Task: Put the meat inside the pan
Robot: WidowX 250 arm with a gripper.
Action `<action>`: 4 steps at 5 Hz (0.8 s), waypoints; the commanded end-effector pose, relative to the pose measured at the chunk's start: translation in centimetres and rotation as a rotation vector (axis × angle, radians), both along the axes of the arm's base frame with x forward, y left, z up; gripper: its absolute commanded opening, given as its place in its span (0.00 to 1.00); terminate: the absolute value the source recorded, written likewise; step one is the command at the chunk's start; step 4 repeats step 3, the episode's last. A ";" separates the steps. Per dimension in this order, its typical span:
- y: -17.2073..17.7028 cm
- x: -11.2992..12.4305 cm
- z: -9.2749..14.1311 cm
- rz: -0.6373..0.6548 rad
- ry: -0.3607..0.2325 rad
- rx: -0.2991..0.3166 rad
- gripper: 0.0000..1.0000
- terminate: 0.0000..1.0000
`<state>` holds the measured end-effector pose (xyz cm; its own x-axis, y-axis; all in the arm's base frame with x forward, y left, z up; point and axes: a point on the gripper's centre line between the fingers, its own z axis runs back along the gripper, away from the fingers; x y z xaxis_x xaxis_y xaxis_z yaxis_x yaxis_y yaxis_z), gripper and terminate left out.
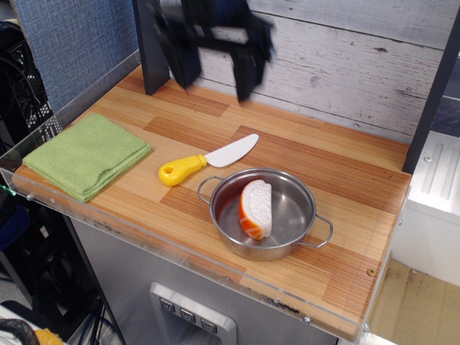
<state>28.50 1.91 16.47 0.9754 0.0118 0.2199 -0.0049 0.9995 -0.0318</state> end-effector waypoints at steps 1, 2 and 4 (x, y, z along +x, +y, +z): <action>2.5 -0.7 3.5 -0.069 -0.024 0.067 1.00 0.00; 2.5 -0.7 3.5 -0.069 -0.024 0.067 1.00 0.00; 2.5 -0.7 3.5 -0.069 -0.024 0.067 1.00 1.00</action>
